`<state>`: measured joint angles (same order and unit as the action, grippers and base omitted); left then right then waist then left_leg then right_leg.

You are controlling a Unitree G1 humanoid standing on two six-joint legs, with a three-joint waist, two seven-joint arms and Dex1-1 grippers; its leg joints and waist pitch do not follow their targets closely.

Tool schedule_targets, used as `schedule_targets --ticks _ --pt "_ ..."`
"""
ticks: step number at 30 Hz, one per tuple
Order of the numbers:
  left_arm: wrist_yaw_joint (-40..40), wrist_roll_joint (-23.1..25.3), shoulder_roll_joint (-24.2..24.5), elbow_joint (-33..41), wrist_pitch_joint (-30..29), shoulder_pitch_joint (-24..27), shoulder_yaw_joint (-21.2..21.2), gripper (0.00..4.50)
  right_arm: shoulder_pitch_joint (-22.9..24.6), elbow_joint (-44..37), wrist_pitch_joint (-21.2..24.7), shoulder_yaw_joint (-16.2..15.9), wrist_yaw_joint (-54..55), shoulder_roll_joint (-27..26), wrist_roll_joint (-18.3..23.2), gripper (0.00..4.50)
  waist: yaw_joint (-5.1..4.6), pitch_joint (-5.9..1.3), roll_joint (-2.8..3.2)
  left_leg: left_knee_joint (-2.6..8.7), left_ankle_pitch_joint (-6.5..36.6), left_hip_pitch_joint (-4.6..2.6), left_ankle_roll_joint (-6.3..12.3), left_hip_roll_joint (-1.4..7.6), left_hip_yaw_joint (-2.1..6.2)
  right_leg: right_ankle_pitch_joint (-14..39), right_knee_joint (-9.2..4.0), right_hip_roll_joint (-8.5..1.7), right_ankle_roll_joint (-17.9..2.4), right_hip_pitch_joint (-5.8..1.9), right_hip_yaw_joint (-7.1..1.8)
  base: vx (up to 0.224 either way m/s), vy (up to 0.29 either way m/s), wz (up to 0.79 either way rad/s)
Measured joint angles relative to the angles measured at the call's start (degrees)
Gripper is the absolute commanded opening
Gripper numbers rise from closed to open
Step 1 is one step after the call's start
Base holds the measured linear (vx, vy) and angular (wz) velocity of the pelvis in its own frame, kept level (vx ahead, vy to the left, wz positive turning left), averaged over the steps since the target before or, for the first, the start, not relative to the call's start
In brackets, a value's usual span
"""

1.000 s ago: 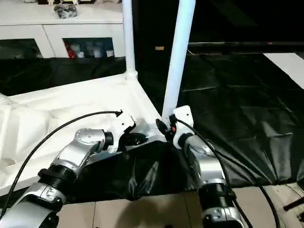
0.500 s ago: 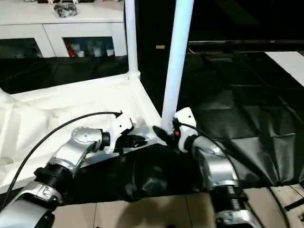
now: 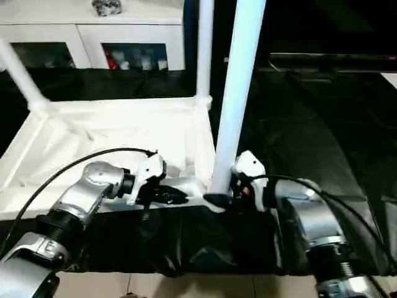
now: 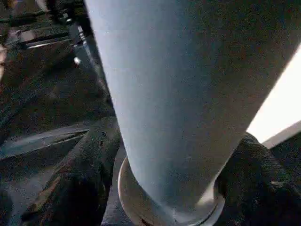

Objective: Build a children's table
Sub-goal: Rotate leg to tighten

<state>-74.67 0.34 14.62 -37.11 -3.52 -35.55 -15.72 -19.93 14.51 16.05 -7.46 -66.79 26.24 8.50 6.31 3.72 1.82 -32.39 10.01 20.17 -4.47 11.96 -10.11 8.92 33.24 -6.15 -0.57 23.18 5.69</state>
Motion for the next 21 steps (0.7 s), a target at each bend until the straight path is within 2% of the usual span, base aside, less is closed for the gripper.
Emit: schedule_targets --ticks 8,16,19,21 --pt "-2.1 -0.1 0.8 0.0 0.1 0.0 -0.5 0.00 0.2 -0.3 0.3 -0.9 -2.0 1.0 0.4 2.32 0.15 0.00 -0.02 -0.28 0.2 -0.08 -0.30 -0.05 0.01 0.0 0.06 -0.03 0.0 -0.06 -0.27 0.000 0.000 0.00" --pt "-2.2 -0.1 0.5 -0.2 0.1 -0.1 -0.6 0.00 1.3 -1.9 0.2 -0.9 -2.0 1.1 0.6 2.12 0.23 0.00 -0.06 -0.29 0.2 -0.06 -0.30 -0.07 0.03 0.0 0.07 -0.05 0.0 -0.13 -0.34 0.000 0.000 0.00" --pt "-0.4 0.1 0.5 -0.3 -0.5 -0.1 -0.3 0.00 2.3 -2.3 0.4 0.4 2.3 -1.3 0.3 2.10 0.10 -0.12 -0.27 -0.26 0.2 -0.05 -0.30 -0.05 0.06 0.0 0.07 -0.03 0.0 -0.15 -0.33 0.000 0.000 0.00" --pt "2.9 0.7 0.1 -0.3 -1.1 -0.1 0.3 0.00 2.2 -1.2 0.9 2.0 8.0 -4.4 -0.2 2.09 -0.50 -0.19 -0.47 -0.26 0.2 -0.06 -0.32 -0.07 0.08 0.2 0.06 -0.03 0.4 -0.20 -0.34 0.000 0.000 0.00"
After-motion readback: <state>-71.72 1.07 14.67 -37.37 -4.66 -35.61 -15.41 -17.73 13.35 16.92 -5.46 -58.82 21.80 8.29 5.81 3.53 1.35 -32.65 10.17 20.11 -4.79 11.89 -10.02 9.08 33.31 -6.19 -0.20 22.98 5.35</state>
